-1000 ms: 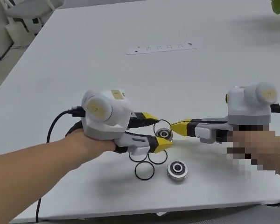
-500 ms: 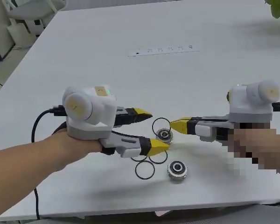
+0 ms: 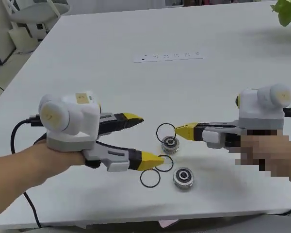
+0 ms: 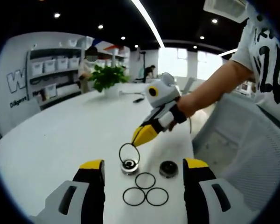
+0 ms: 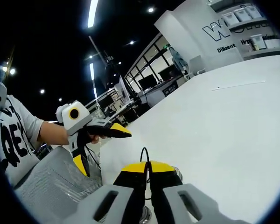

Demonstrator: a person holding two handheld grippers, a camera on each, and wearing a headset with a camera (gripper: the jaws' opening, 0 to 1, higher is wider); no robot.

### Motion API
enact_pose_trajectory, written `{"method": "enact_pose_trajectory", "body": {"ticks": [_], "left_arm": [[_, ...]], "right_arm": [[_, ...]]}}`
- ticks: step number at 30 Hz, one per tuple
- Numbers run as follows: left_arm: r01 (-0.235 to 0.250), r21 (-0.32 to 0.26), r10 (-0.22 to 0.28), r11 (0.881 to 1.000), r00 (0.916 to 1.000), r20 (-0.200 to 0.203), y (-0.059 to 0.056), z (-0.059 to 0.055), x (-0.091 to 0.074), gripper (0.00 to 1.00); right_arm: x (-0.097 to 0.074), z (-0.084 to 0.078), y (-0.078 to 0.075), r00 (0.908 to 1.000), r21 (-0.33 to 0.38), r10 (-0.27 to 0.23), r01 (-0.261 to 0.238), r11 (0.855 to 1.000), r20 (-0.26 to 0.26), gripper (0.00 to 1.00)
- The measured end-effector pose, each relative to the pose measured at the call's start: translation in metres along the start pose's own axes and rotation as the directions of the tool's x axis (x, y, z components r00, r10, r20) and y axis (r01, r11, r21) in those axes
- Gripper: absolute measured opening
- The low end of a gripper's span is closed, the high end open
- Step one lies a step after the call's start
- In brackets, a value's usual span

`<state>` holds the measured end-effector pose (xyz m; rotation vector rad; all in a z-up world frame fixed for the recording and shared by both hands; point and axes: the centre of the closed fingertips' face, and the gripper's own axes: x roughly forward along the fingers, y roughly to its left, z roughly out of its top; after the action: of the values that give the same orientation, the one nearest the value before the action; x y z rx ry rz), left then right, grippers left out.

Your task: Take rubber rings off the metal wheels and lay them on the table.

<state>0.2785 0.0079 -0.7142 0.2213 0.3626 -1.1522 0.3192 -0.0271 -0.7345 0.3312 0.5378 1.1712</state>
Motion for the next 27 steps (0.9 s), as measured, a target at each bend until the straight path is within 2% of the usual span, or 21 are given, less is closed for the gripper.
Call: {"method": "enact_pose_trajectory", "body": {"ticks": [7, 15, 27], "left_arm": [[-0.006, -0.009, 0.006, 1.0, 0.9998, 0.018, -0.002, 0.003, -0.011, 0.73], [-0.023, -0.015, 0.023, 1.0, 0.9996, 0.016, -0.002, -0.006, -0.021, 0.76], [-0.037, -0.021, 0.037, 0.999, 0.9992, 0.017, -0.003, -0.011, -0.035, 0.79]], "right_arm": [[0.002, 0.0, 0.006, 0.9999, -0.004, 0.013, -0.013, 1.0, -0.009, 0.0], [0.006, -0.002, 0.015, 0.999, 0.005, 0.034, -0.034, 0.999, -0.03, 0.0], [0.012, -0.011, 0.024, 0.9953, 0.014, 0.054, -0.053, 0.999, -0.08, 0.0]]}}
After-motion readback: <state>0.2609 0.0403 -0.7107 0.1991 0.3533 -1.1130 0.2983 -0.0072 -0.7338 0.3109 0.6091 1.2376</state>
